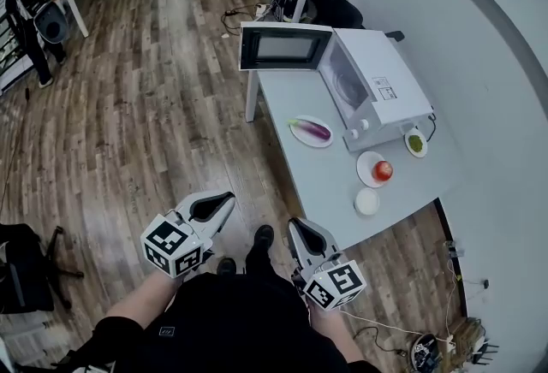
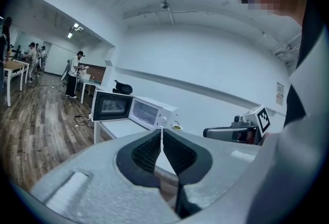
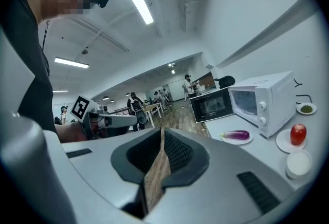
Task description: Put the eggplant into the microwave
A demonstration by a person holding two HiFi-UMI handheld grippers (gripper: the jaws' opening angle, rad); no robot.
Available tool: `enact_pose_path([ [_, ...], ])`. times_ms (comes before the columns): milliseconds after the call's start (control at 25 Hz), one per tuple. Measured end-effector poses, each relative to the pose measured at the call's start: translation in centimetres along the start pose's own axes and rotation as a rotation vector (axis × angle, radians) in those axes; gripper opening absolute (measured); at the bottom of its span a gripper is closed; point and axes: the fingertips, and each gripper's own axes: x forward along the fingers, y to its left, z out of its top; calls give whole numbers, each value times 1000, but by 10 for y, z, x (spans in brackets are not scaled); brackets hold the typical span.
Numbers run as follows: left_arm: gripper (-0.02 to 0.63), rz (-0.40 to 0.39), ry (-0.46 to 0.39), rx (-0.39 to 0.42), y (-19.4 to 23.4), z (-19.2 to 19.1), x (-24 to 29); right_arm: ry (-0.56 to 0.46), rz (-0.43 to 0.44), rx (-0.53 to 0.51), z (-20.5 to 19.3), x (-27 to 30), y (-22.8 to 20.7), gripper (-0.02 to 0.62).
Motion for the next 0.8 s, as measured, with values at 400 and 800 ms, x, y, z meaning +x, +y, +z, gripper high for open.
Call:
enact_pose_path([
  [400, 21, 3, -3, 14, 29, 46, 116, 20, 13, -12, 32, 42, -112, 20],
  [800, 21, -10, 52, 27, 37, 63, 192, -13, -12, 49, 58, 49, -182, 18],
])
